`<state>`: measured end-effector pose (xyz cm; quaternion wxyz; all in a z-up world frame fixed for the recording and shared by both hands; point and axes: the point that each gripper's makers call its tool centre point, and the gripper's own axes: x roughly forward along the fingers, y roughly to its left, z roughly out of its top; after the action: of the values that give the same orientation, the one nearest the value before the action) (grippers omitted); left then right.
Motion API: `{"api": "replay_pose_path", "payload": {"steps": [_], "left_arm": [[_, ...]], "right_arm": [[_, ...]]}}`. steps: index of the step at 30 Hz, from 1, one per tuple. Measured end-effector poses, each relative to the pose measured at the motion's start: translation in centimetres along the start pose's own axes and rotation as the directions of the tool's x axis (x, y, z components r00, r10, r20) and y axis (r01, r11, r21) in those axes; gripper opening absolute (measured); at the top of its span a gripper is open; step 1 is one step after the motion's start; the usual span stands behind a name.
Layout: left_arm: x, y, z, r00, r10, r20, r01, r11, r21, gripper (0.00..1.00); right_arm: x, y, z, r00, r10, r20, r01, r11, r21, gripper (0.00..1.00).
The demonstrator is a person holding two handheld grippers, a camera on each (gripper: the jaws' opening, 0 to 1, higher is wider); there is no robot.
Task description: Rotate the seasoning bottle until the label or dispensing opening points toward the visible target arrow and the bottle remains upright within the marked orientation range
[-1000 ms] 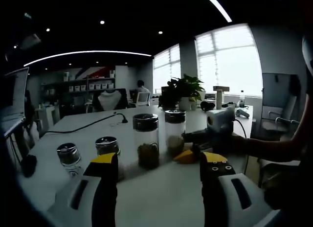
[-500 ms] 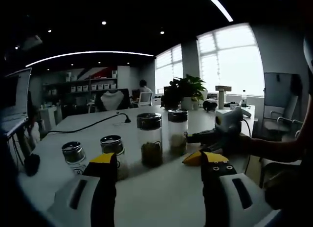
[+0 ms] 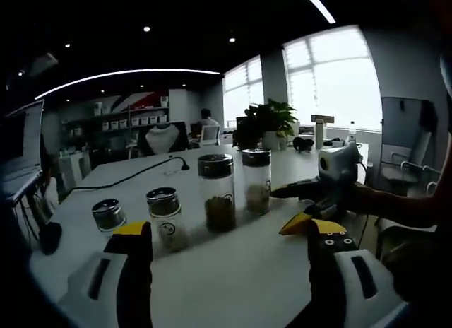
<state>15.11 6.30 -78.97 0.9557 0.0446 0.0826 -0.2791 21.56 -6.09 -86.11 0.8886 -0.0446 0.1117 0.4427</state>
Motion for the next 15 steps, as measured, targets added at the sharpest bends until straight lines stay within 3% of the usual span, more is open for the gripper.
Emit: {"api": "replay_pose_path", "payload": {"steps": [15], "left_arm": [[-0.1,-0.4,0.9,0.999,-0.011,0.033,0.01,1.0,0.018,0.97]], "right_arm": [[-2.6,1.4,4.3,0.995,-0.016,0.103,0.019,1.0,-0.022,0.99]]}}
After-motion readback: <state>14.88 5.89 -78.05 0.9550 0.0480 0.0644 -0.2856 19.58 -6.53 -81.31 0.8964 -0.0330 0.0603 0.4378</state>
